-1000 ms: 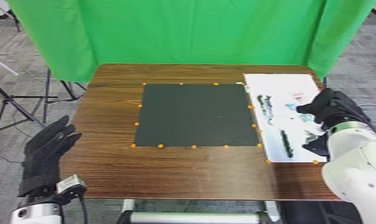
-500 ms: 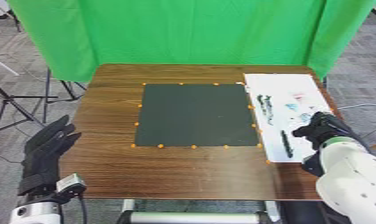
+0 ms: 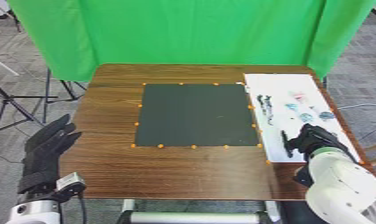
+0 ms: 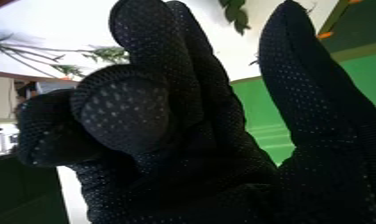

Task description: Arrange flowers

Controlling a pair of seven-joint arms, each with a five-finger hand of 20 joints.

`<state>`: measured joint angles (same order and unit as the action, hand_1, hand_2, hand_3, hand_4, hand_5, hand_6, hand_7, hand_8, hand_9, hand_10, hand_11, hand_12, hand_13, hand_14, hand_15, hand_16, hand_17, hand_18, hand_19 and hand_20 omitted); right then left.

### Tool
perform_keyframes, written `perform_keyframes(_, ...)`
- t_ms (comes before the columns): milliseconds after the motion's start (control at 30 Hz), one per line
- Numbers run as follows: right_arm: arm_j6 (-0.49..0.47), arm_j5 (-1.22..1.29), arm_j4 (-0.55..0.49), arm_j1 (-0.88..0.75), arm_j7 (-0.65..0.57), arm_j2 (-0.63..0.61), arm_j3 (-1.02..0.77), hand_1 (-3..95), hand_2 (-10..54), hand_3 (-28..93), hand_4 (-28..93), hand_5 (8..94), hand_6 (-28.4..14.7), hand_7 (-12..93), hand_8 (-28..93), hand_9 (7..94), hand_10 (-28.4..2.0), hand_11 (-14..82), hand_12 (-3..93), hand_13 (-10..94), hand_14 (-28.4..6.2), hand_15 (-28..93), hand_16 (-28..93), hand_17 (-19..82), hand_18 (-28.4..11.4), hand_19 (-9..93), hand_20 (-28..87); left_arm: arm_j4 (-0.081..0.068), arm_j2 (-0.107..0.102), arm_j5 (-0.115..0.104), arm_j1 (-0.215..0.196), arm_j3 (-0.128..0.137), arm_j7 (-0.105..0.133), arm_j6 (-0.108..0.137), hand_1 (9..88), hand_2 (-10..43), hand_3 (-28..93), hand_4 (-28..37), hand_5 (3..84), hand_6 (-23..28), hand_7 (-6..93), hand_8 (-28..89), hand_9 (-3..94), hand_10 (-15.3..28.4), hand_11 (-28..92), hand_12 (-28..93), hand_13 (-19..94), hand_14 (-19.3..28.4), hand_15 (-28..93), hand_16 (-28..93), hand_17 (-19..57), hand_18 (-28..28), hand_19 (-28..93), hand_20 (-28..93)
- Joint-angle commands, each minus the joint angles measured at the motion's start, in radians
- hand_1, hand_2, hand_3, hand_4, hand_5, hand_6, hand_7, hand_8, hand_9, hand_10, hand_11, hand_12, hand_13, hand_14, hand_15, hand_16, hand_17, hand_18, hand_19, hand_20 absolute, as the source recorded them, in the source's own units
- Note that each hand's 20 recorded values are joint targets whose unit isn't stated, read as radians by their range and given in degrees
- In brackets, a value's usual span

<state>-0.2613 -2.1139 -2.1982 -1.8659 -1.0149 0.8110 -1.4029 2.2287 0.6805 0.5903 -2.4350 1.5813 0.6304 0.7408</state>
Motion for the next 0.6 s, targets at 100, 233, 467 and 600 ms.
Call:
perform_keyframes(100, -0.013, -0.045, 0.027, 0.008, -0.028, 0.001, 0.044, 36.3, -2.8, 70, -20, 79.1, -12.5, 16, -6, 84.0, -18.9, 37.4, 21.7, 87, -7.2, 60, 18, 71, -7.8, 93, 10, 0.009, 0.006, 0.005, -0.002, 0.004, -0.011, -0.012, 26.5, 5.7, 82, -20.1, 38.3, 10.0, 16.2, -11, 31.7, 19.5, 37, 5, 24, 26.9, 65, -18, -9.1, 21.7, 62, 3)
perform_keyframes(233, -0.021, -0.050, 0.040, 0.024, -0.032, 0.001, 0.062, 36.3, -2.8, 70, -19, 79.2, -12.6, 16, -6, 84.0, -19.0, 37.3, 21.8, 87, -7.2, 60, 18, 71, -7.8, 93, 10, 0.010, 0.005, 0.004, -0.001, 0.003, -0.011, -0.010, 26.6, 5.7, 82, -20.2, 38.3, 10.0, 16.2, -11, 31.7, 19.5, 37, 5, 24, 26.9, 65, -18, -9.1, 21.7, 62, 3)
perform_keyframes(467, -0.028, -0.074, 0.062, 0.051, -0.044, 0.004, 0.111, 36.3, -2.9, 70, -20, 79.2, -12.6, 16, -6, 83.8, -19.0, 37.2, 21.7, 87, -7.3, 60, 18, 71, -7.8, 93, 10, 0.008, 0.016, 0.017, 0.003, 0.009, -0.031, -0.020, 26.5, 5.7, 82, -20.0, 38.2, 9.9, 16.3, -11, 31.6, 19.5, 37, 5, 24, 27.0, 65, -18, -9.1, 21.7, 62, 3)
perform_keyframes(600, -0.047, -0.109, 0.077, 0.075, -0.049, 0.005, 0.158, 36.3, -3.0, 70, -20, 79.6, -12.2, 17, -6, 84.0, -18.9, 37.6, 21.8, 87, -7.3, 60, 18, 71, -8.0, 93, 11, 0.009, 0.022, 0.026, 0.001, 0.014, -0.040, -0.025, 26.5, 5.7, 82, -20.0, 38.2, 9.9, 16.2, -11, 31.6, 19.4, 37, 5, 24, 26.8, 65, -18, -9.0, 21.7, 62, 3)
